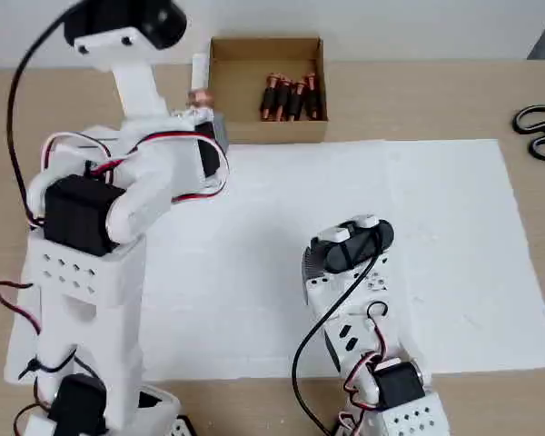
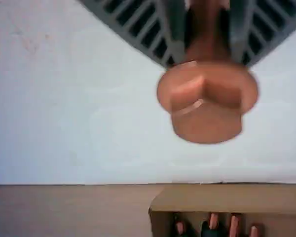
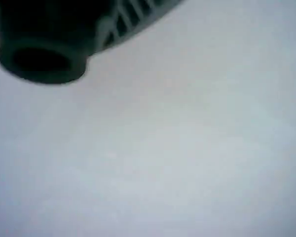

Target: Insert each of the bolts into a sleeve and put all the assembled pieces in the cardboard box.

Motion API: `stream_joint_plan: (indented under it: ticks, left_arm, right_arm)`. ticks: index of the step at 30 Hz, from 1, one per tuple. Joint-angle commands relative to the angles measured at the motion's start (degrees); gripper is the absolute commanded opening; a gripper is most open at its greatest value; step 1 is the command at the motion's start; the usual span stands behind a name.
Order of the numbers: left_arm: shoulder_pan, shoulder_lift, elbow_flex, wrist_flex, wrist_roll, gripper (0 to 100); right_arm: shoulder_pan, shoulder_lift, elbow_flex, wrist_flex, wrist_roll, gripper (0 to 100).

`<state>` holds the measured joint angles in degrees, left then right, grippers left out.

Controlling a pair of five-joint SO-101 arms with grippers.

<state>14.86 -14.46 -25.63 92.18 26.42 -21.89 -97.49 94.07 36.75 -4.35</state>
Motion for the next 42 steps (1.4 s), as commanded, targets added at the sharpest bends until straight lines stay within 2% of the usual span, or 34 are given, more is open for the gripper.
stream_joint_plan:
  ticks: [1, 8, 12, 17, 27, 32, 38, 42]
  left_arm:
    - [0.2, -2.5, 6.2, -4.4, 0.4, 0]
    - [0.8, -2.6, 21.3, -21.8, 0.5, 0]
    - [3.7, -3.5, 26.2, -24.6, 0.6, 0]
    - [6.8, -10.2, 32.1, -28.3, 0.6, 0]
    - [6.9, -32.5, 61.5, -50.7, 0.6, 0]
    - [7.1, -36.8, 71.5, -61.0, 0.6, 0]
    - [12.7, -36.9, 73.4, -62.4, 0.4, 0]
    - [13.7, -36.3, 73.4, -62.4, 0.4, 0]
  right_arm:
    - [-0.1, -0.8, 1.6, -7.0, -0.9, 0.6]
    - [-1.6, -0.8, 2.7, -16.0, -0.7, 0.5]
    - [-6.2, -0.7, 2.7, -16.0, -0.6, 0.5]
    - [-8.1, -0.4, 2.7, -16.0, -0.6, 0.5]
    - [-8.1, -0.4, 2.7, -15.9, -0.6, 0.5]
    - [-8.1, -0.3, 2.7, -15.9, -0.8, 0.5]
    - [-8.7, -0.3, 2.7, -15.9, -0.7, 0.4]
    - [-10.5, -0.3, 2.7, -15.9, -0.7, 0.4]
